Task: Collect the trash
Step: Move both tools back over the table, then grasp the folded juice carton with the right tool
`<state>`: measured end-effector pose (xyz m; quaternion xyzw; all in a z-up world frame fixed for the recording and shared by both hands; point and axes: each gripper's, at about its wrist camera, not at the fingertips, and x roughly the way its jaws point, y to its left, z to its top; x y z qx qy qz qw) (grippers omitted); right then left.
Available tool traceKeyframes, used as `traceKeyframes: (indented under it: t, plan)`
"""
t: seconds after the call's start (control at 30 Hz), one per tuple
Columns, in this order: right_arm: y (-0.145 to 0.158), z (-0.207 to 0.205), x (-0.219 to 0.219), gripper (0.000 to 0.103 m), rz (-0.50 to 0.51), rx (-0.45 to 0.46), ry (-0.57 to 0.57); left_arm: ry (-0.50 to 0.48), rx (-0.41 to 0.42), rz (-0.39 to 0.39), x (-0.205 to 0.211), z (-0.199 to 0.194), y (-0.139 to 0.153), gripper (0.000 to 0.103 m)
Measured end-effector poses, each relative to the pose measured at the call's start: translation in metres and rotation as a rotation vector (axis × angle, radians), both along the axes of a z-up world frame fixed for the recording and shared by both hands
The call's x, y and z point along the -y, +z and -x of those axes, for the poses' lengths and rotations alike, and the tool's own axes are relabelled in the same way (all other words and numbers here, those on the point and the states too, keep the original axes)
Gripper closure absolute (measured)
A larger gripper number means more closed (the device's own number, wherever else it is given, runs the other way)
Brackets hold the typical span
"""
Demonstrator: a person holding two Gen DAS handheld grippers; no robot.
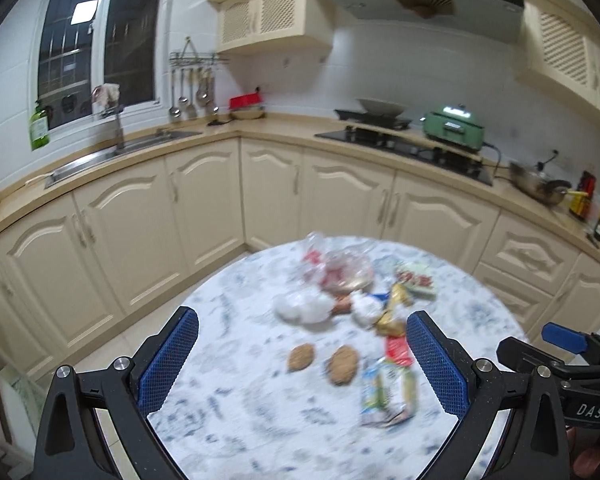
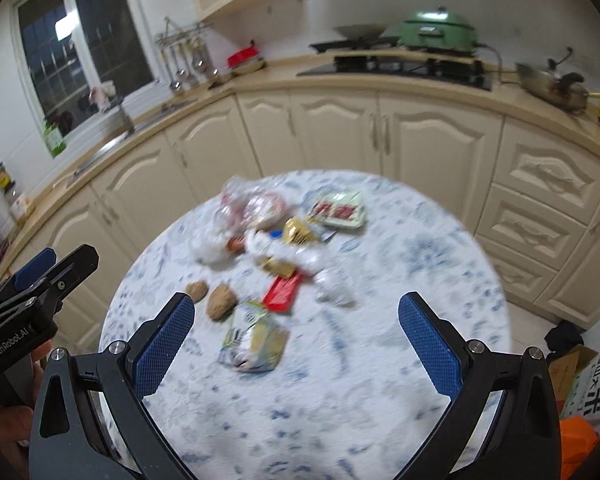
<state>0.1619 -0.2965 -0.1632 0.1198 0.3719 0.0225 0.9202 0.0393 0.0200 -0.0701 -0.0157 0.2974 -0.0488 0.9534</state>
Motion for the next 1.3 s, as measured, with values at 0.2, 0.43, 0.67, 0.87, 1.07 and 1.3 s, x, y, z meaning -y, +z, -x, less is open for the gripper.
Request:
traceKeyframes:
  t: [0.2,0.43,0.67,0.87,1.07,1.3]
  plan:
    - [-0.028,-0.009,-0.031,0.0,0.026,-0.058,0.035,0.033,-0.044,-0.031,-0.008,-0.008,-0.018,0.001]
    - [-0.075,-0.03,-0.057,0.0,0.041,-0.162,0.069,0.045,-0.116,-0.044,-0.024,-0.032,-0.04,0.001]
    - [-0.109,-0.052,-0.067,0.012,0.042,-0.208,0.056,0.05,-0.172,-0.057,-0.037,-0.06,-0.066,0.001]
    - [-0.113,-0.053,-0.064,0.043,0.05,-0.182,0.095,0.043,-0.207,-0.063,-0.034,-0.092,-0.082,0.001]
    - [-0.111,-0.05,-0.051,0.045,0.057,-0.183,0.121,0.006,-0.222,-0.08,-0.019,-0.121,-0.093,0.001]
    - [-0.101,-0.044,-0.025,0.045,0.054,-0.161,0.095,-0.061,-0.239,-0.082,0.005,-0.145,-0.107,0.001]
